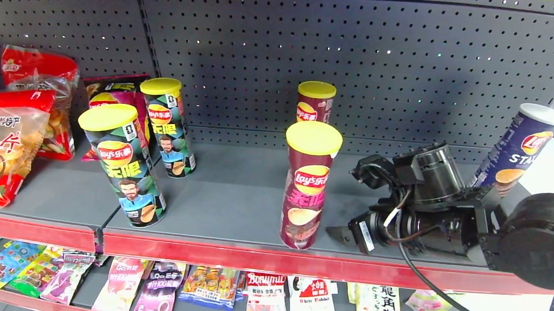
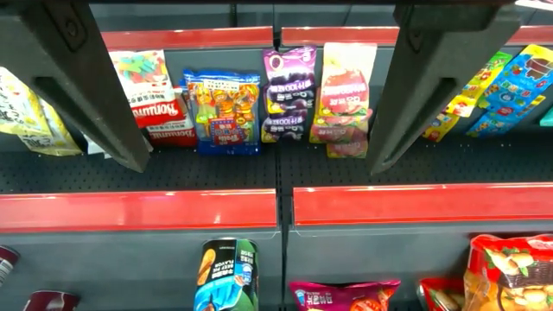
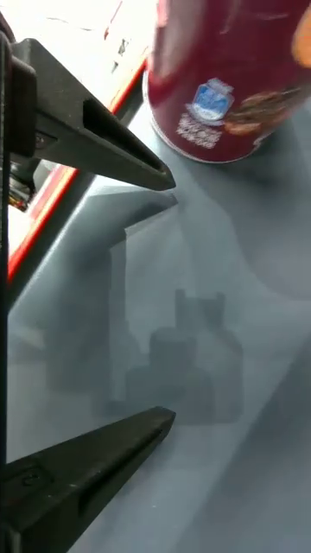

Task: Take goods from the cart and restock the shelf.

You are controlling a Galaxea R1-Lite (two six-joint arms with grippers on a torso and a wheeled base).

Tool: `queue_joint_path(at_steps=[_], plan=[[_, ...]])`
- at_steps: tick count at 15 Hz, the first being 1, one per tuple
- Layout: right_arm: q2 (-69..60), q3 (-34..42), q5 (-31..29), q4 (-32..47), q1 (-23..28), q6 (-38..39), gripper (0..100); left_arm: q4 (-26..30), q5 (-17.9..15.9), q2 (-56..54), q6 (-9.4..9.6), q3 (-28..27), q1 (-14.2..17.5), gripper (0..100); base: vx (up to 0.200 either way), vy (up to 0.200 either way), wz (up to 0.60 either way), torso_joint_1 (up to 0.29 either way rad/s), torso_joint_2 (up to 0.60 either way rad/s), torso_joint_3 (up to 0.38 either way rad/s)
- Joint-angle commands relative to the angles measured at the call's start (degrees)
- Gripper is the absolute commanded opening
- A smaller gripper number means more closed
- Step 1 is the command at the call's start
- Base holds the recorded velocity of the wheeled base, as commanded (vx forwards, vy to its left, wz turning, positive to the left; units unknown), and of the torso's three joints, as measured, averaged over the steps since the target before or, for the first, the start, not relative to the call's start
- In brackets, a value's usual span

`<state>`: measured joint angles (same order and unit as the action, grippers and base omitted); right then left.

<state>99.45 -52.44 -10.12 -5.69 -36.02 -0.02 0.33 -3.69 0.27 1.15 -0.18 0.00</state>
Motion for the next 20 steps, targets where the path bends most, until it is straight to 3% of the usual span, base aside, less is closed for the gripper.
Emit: queue_joint_path(at_steps=[1,20], plan=[[0.74,-0.47,0.01,-0.02,-0.19,-0.15,100,0.02,0.00,0.08,0.00,0.01,0.00,100,0.000,0.000,0.00,0.000,0.00,0.000],[2.68,-2.40,-0.52,-0.02,-2.74,-0.24,100,0.02,0.00,0.08,0.00,0.01,0.00,100,0.000,0.000,0.00,0.000,0.00,0.000]])
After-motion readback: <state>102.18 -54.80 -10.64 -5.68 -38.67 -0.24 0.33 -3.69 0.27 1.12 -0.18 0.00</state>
